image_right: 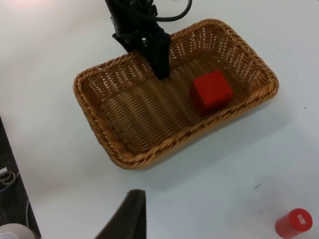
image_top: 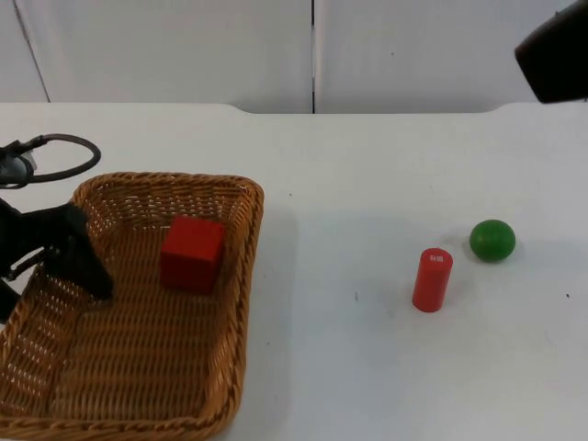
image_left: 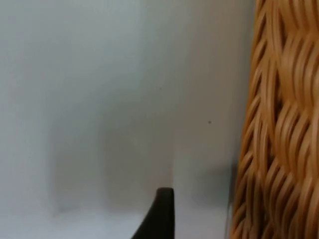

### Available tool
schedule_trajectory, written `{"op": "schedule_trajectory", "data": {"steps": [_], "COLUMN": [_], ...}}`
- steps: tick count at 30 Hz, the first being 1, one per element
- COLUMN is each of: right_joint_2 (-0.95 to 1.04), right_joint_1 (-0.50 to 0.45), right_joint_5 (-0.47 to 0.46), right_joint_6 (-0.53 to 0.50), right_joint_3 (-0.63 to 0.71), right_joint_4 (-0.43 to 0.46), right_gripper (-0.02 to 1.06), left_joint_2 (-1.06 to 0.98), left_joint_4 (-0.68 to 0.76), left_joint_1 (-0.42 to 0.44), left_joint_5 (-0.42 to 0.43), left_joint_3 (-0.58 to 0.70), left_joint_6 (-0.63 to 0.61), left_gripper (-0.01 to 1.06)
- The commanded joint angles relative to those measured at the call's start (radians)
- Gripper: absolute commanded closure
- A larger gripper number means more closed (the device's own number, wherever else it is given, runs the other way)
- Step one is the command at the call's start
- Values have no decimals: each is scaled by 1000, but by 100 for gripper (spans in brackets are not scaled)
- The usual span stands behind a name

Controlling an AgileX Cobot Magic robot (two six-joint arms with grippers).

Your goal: Pick up the basket with the left hand and place the object to the left of the red cylinder into the basket with the right hand.

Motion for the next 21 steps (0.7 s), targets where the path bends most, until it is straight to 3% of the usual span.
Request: {"op": "schedule_trajectory", "data": {"steps": [1,3,10,21], "right_joint_2": [-5,-5,-5,-5], "right_joint_1": [-5,-5,-5,-5], "right_joint_5": [7,7,7,7], "right_joint_6": [1,1,6,8], "right_joint_3": [2,2,2,2], "right_joint_4": [-2,0,0,4], "right_gripper": [-1,-1,-1,-1], "left_joint_2": [-20,-53,-147,-433], "left_joint_4": [38,101,129,189], "left_joint_1": [2,2,2,2], "left_joint_5": [-6,-36,-53,-3], "left_joint_3": [-1,-3,-3,-3], "left_joint_6": [-30,-89,-130,-191], "left_gripper": [22,22,22,22]}}
